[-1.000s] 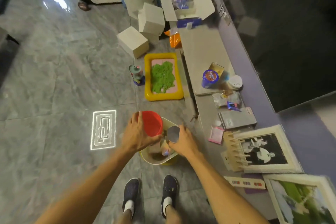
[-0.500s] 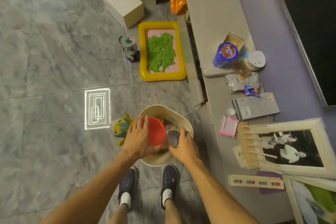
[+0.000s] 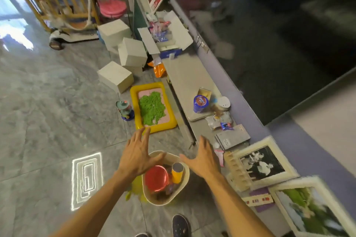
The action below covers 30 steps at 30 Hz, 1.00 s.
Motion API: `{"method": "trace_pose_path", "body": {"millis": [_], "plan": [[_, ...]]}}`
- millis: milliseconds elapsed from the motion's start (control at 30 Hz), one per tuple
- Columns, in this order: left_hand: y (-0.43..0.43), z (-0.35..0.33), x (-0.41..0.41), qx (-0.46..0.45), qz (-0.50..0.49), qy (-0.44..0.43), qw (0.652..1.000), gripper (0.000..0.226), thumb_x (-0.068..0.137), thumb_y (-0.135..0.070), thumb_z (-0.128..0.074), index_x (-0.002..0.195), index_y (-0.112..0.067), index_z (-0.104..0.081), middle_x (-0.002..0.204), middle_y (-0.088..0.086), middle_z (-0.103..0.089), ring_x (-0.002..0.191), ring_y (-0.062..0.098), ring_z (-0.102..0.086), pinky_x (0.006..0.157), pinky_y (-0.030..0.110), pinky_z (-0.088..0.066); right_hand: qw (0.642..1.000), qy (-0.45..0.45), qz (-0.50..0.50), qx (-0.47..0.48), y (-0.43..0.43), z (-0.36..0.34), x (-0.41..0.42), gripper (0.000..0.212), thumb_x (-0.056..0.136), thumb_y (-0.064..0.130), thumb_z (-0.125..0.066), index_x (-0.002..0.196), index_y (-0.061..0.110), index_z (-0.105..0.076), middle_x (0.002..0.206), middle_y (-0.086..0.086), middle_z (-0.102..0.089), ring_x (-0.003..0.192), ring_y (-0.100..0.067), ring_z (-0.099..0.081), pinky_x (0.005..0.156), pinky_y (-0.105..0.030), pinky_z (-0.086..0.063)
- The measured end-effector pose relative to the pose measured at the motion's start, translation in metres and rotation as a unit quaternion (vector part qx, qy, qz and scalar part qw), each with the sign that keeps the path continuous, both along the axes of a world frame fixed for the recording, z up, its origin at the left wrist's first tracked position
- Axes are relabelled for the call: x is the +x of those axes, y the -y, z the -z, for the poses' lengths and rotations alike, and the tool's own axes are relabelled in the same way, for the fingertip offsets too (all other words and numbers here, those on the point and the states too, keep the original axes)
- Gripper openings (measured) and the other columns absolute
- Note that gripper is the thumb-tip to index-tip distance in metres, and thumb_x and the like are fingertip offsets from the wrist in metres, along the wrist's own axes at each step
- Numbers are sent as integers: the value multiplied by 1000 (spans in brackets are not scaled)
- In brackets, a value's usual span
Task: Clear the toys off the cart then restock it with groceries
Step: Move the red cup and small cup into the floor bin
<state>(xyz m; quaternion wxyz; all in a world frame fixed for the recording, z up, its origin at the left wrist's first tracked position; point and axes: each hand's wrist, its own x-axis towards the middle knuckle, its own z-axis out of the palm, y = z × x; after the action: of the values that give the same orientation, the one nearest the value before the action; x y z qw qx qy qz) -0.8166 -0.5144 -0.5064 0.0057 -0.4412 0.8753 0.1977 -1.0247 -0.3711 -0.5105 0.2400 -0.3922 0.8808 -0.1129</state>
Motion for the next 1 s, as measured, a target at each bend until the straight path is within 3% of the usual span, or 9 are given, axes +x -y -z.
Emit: {"method": "trace_pose_path", "body": {"millis": [233,333,500,600,767,1000], "plan": [[16,-134,-2,-101,64,-46,992,115,82,-101,-27,162,-20,-38,164,7,-42,151,30,-40,123,55,-35,986,-106,89,-90,-30,-147,10,113,84,89,-50,165,17,-18,169,-11,-32,150,-29,-40,108,-41,-52],[14,-188,0,-126,94,-60,986,118,79,-103,-21,162,-21,-37,166,8,-41,154,30,-36,124,55,-34,976,-134,130,-109,-55,-204,24,110,85,88,-49,164,17,-21,166,-9,-35,147,-27,-42,108,-39,-49],[-17,-273,-10,-161,146,-89,972,123,75,-104,-16,162,-19,-37,167,7,-38,154,30,-34,126,51,-31,956,-178,200,-120,-105,-282,50,112,88,87,-47,167,12,-16,173,-10,-23,156,-30,-30,118,-42,-39],[-47,-306,-20,-181,154,-98,967,128,70,-106,-8,157,-18,-42,161,7,-45,149,30,-41,123,50,-38,941,-200,246,-118,-143,-314,58,111,90,87,-42,167,11,-16,174,-11,-21,157,-31,-27,121,-45,-35],[-111,-335,-31,-186,190,-112,957,118,79,-98,-21,163,-16,-36,168,9,-37,155,32,-33,125,52,-33,917,-248,290,-116,-219,-348,76,105,92,85,-39,165,12,-21,172,-10,-25,155,-32,-31,119,-45,-38],[-252,-345,-57,-189,292,-143,927,118,80,-99,-17,160,-16,-40,164,10,-41,151,33,-39,121,53,-38,875,-272,389,-96,-382,-356,112,106,91,86,-39,164,10,-22,171,-13,-22,152,-34,-32,117,-47,-39]]}}
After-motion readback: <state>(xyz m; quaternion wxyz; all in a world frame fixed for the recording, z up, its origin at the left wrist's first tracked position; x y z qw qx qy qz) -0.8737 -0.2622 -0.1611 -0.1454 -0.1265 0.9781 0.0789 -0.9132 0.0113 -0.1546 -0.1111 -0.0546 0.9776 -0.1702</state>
